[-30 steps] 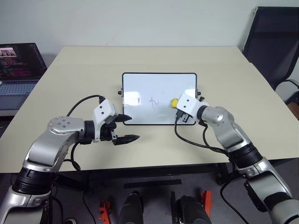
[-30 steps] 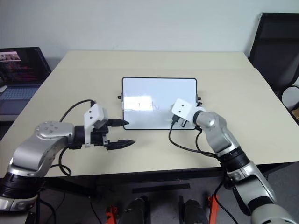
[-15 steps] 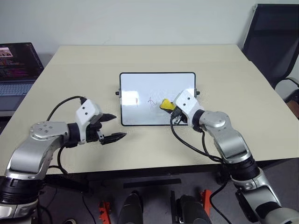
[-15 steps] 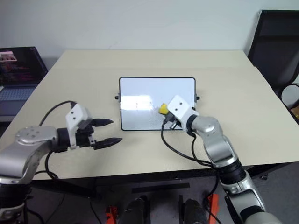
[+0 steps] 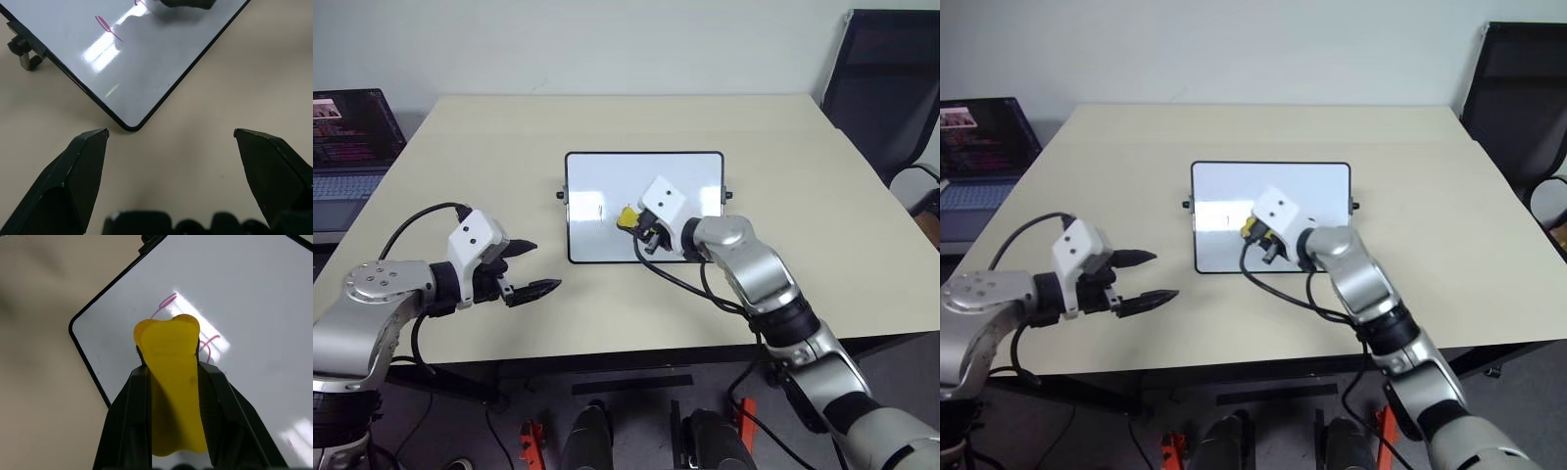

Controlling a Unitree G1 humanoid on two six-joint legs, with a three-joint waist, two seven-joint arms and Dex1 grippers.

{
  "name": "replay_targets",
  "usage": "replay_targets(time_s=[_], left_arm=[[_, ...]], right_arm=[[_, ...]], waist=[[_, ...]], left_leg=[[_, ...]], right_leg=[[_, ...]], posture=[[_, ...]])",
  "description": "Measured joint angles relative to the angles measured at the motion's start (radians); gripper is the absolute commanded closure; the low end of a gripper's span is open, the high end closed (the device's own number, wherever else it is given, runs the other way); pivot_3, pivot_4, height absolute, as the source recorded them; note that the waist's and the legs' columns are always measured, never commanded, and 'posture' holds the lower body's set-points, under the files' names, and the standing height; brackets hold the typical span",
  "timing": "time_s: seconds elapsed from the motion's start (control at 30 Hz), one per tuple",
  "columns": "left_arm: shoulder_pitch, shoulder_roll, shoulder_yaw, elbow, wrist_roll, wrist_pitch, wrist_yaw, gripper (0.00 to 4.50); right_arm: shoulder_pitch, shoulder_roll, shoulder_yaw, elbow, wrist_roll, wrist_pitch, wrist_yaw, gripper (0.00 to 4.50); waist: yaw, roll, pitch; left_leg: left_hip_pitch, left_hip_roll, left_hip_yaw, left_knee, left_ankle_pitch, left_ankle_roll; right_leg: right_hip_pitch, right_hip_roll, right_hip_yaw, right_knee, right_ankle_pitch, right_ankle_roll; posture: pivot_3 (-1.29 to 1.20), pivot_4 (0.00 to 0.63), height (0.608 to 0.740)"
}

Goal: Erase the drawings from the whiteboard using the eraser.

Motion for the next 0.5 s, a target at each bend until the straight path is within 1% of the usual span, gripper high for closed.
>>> replay_targets(time_s=[0.07,0.17,0.27,0.33,0.5], left_arm=[[-0.011,0.010,0.001,0.003,0.000,0.002,-0.001,0.00],[-0.021,0.013,0.002,0.005,0.000,0.002,-0.001,0.00],[-0.021,0.013,0.002,0.005,0.000,0.003,-0.001,0.00],[-0.021,0.013,0.002,0.005,0.000,0.005,0.000,0.00],[-0.021,0.013,0.002,0.005,0.000,0.005,-0.001,0.00]], right_arm=[[-0.071,0.011,0.013,0.124,-0.019,-0.073,-0.010,3.55],[-0.167,0.012,0.057,0.297,-0.103,-0.214,-0.076,3.55],[-0.213,0.010,0.086,0.407,-0.168,-0.319,-0.112,3.55],[-0.216,-0.001,0.121,0.426,-0.200,-0.373,-0.082,3.55],[-0.212,-0.034,0.201,0.417,-0.250,-0.435,0.041,3.55]], waist=[[0.000,0.000,0.000],[0.000,0.000,0.000],[0.000,0.000,0.000],[-0.001,0.000,0.000],[-0.002,0.000,0.000]], left_leg=[[0.000,0.000,0.000,0.000,0.000,0.000],[-0.001,0.000,0.001,0.000,0.000,0.000],[-0.001,0.000,0.001,-0.001,0.000,0.000],[-0.001,0.000,0.001,-0.002,0.000,0.000],[-0.001,0.001,0.001,-0.001,0.000,0.000]], right_leg=[[-0.001,0.000,0.000,0.000,0.000,0.000],[-0.002,0.000,0.000,0.000,0.000,0.000],[-0.003,0.000,0.001,0.000,0.000,0.000],[-0.003,0.000,0.001,0.000,0.001,0.001],[-0.003,0.001,0.001,0.001,0.000,0.000]], posture=[[0.00,0.150,0.740],[0.00,0.150,0.740],[0.00,0.150,0.740],[0.00,0.150,0.740],[0.00,0.150,0.740]])
